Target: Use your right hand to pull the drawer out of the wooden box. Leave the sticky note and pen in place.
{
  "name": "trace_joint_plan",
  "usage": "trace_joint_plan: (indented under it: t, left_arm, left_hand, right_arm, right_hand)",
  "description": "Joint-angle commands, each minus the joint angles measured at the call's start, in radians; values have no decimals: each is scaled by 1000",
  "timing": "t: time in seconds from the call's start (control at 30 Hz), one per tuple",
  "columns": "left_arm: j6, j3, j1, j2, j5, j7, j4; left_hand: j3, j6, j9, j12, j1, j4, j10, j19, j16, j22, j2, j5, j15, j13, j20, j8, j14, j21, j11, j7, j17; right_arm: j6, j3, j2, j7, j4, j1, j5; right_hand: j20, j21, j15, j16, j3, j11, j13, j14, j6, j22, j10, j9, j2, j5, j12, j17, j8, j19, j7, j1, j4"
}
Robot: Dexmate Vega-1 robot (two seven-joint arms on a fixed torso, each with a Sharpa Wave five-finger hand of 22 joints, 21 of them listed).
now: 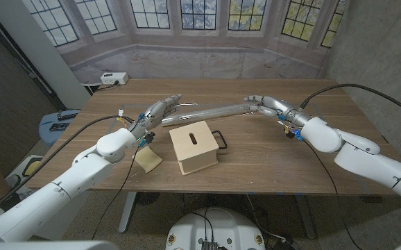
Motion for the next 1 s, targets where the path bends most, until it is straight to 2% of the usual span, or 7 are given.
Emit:
trace_joint_plan:
  t: [0.03, 0.27, 0.6, 1.0]
  left_arm:
    - [11, 9, 13, 0, 33, 30, -38]
    - [29, 16, 21, -2, 44, 46, -63]
    - [53, 21, 29, 5, 66, 65, -95]
    - [77, 6, 57, 59, 101, 71, -166]
  left_hand:
    - [2, 13, 6, -1, 9, -4, 10, 8, 1, 5, 1, -3, 3, 2, 5, -1, 5, 0, 2, -1, 1]
    - [1, 12, 6, -2, 8, -3, 9, 8, 2, 5, 1, -3, 2, 2, 5, -1, 5, 0, 2, -2, 2]
    - [2, 13, 6, -2, 9, -3, 10, 9, 2, 5, 2, -3, 2, 3, 5, -1, 6, 0, 1, -1, 2]
    - [2, 14, 6, -2, 8, 0, 12, 9, 3, 5, 2, -3, 0, 3, 5, -2, 7, 0, 1, -1, 2]
  right_arm:
    - [76, 31, -72, 35, -30, -15, -85]
    - [189, 22, -86, 84, 0, 23, -136]
    - [337, -1, -56, 134, 58, 92, -203]
    - [419, -11, -30, 158, 66, 128, -316]
  right_hand:
    - [-4, -2, -52, 7, -2, -1, 4, 7, 9, 1, 6, 5, 1, 3, 1, 2, 3, 2, 3, 8, -5]
    - [-4, -2, -54, 7, -3, 0, 4, 12, 14, 1, 6, 5, 0, 4, 0, 2, 4, 2, 1, 9, -6]
    - [-7, -2, -56, 8, -7, -1, 4, 18, 26, 1, 10, 5, -3, 4, -2, 2, 6, 4, 0, 7, -6]
    - [-12, -3, -57, 7, -11, 1, 4, 19, 32, 1, 10, 5, -6, 5, -4, 1, 5, 4, -3, 7, -6]
